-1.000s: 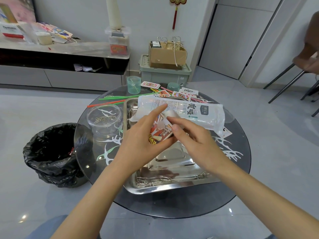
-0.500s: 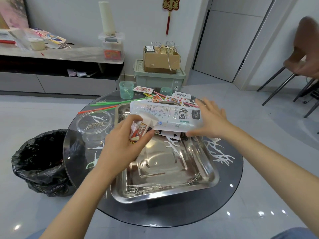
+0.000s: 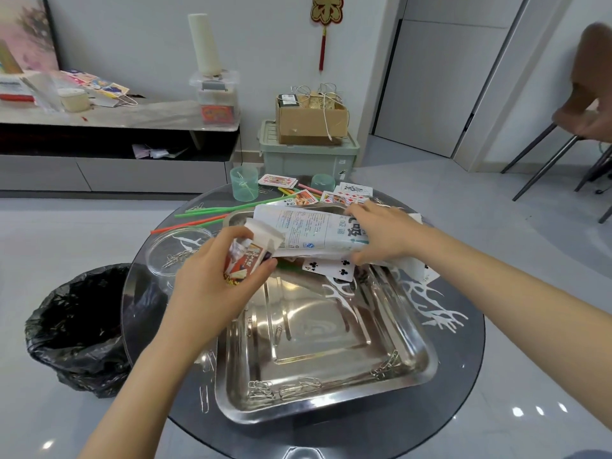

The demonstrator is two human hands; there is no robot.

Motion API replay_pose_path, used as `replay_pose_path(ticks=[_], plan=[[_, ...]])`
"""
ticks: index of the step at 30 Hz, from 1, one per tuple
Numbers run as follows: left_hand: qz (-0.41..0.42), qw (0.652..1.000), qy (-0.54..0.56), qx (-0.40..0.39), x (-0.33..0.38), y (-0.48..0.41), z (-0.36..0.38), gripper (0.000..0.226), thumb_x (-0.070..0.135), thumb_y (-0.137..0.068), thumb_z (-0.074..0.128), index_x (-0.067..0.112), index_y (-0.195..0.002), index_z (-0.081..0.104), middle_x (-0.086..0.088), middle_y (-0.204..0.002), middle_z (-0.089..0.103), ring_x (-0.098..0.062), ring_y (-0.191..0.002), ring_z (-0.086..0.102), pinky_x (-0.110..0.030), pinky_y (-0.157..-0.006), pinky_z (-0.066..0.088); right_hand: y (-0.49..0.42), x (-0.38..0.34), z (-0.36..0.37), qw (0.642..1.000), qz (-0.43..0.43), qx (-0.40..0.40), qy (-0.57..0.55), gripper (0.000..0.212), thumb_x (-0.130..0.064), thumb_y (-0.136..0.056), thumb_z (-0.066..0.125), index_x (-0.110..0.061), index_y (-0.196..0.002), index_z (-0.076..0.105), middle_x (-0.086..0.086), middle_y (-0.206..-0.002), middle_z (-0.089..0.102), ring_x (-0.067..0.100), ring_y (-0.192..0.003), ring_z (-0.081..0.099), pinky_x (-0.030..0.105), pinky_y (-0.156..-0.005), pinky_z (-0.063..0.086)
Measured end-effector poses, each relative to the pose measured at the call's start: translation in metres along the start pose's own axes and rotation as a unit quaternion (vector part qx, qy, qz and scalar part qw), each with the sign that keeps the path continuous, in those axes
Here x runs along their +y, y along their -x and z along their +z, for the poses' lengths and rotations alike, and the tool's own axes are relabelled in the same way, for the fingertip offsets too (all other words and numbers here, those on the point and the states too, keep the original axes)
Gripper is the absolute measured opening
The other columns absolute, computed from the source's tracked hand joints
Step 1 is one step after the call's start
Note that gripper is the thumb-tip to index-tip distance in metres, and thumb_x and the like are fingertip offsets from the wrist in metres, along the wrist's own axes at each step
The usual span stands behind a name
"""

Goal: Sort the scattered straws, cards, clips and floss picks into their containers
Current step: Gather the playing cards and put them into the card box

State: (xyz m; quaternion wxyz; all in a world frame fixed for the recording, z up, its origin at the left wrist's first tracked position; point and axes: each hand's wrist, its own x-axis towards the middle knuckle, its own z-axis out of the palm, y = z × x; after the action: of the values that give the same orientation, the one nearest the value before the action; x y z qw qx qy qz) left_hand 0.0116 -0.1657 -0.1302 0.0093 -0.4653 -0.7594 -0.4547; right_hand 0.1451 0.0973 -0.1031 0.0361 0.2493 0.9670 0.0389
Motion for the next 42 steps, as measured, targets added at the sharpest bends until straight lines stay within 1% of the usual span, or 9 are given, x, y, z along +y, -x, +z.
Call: replay_pose_path(ticks=[4, 9, 13, 15, 18, 22, 26, 36, 42], plan=[[-0.025, 0.999, 0.008, 0.031, -0.005, -0.002, -0.007, 0.038, 0.057, -0.073, 0.066, 0.042, -0.104, 0.049, 0.012, -0.081, 0.063, -0.006, -0.065, 0.06, -0.032, -0.062, 0.05, 0.023, -0.014, -0.014, 0.998, -0.012, 0.057, 0.013, 0.077, -0.056, -0.071, 0.061, -0.019, -0.133, 0.034, 0.002, -0.117, 0.051, 0.023, -0.099, 0.052, 0.034, -0.075, 0.043], [-0.044, 0.996, 0.04, 0.066, -0.004, -0.001, -0.014, 0.034, 0.057, -0.073, 0.066, 0.043, -0.1, 0.05, 0.02, -0.076, 0.064, -0.004, -0.065, 0.057, -0.011, -0.054, 0.04, 0.069, -0.046, -0.018, 0.997, 0.001, 0.048, -0.066, 0.065, -0.054, -0.075, 0.056, -0.018, -0.125, 0.034, 0.001, -0.116, 0.051, 0.023, -0.093, 0.052, 0.036, -0.074, 0.048], [-0.07, 0.992, 0.078, 0.068, -0.002, 0.003, -0.018, 0.032, 0.053, -0.077, 0.069, 0.042, -0.102, 0.052, 0.002, -0.072, 0.067, -0.016, -0.06, 0.062, -0.033, -0.058, 0.052, 0.111, -0.072, -0.01, 0.994, -0.016, 0.004, -0.105, 0.061, -0.055, -0.078, 0.052, -0.018, -0.123, 0.034, 0.003, -0.113, 0.052, 0.02, -0.086, 0.053, 0.029, -0.062, 0.043], [-0.067, 0.992, 0.087, 0.064, 0.003, 0.007, -0.018, 0.029, 0.05, -0.078, 0.069, 0.043, -0.101, 0.052, 0.013, -0.075, 0.067, -0.008, -0.058, 0.063, -0.023, -0.056, 0.052, 0.128, -0.083, -0.005, 0.993, -0.011, -0.002, -0.121, 0.049, -0.054, -0.08, 0.052, -0.021, -0.111, 0.033, -0.001, -0.102, 0.049, 0.015, -0.08, 0.051, 0.025, -0.056, 0.038], [-0.054, 0.995, 0.06, 0.053, 0.013, 0.011, -0.019, 0.031, 0.049, -0.077, 0.068, 0.042, -0.102, 0.052, 0.029, -0.076, 0.062, 0.01, -0.067, 0.058, -0.008, -0.056, 0.043, 0.136, -0.094, 0.005, 0.993, -0.003, 0.01, -0.116, 0.058, -0.054, -0.084, 0.05, -0.017, -0.126, 0.033, 0.004, -0.111, 0.048, 0.02, -0.093, 0.053, 0.034, -0.075, 0.048], [-0.063, 0.997, 0.031, -0.002, 0.026, 0.014, -0.022, 0.04, 0.056, -0.074, 0.067, 0.042, -0.109, 0.051, 0.017, -0.082, 0.063, -0.001, -0.072, 0.061, -0.035, -0.071, 0.055, 0.134, -0.094, 0.006, 0.988, 0.002, 0.008, -0.154, 0.079, -0.068, -0.083, 0.048, -0.016, -0.14, 0.029, 0.008, -0.131, 0.045, 0.024, -0.114, 0.049, 0.038, -0.091, 0.046], [-0.046, 0.998, 0.016, -0.027, 0.043, 0.01, -0.025, 0.042, 0.058, -0.073, 0.069, 0.045, -0.109, 0.051, 0.017, -0.087, 0.063, -0.006, -0.079, 0.063, -0.038, -0.075, 0.056, 0.126, -0.082, -0.005, 0.976, 0.016, 0.026, -0.218, 0.089, -0.077, -0.08, 0.039, -0.017, -0.144, 0.033, 0.005, -0.145, 0.042, 0.024, -0.13, 0.042, 0.041, -0.104, 0.039], [-0.068, 0.996, -0.017, -0.058, 0.035, -0.039, 0.008, 0.085, 0.056, -0.063, 0.076, 0.027, -0.134, 0.039, 0.014, -0.095, 0.063, -0.005, -0.084, 0.062, -0.031, -0.077, 0.052, 0.066, -0.02, -0.007, 0.954, 0.056, 0.061, -0.287, 0.031, -0.039, -0.094, 0.051, -0.018, -0.116, 0.06, -0.001, -0.106, 0.065, 0.015, -0.094, 0.059, 0.029, -0.077, 0.045], [-0.079, 0.992, -0.053, -0.078, 0.018, -0.057, 0.016, 0.064, 0.051, -0.063, 0.078, 0.026, -0.115, 0.05, 0.018, -0.086, 0.063, 0.002, -0.074, 0.06, -0.025, -0.066, 0.051, 0.003, -0.003, 0.009, 0.965, 0.009, 0.028, -0.261, 0.032, -0.022, -0.093, 0.056, -0.017, -0.124, 0.06, 0.0, -0.119, 0.063, 0.013, -0.105, 0.057, 0.022, -0.083, 0.041]])
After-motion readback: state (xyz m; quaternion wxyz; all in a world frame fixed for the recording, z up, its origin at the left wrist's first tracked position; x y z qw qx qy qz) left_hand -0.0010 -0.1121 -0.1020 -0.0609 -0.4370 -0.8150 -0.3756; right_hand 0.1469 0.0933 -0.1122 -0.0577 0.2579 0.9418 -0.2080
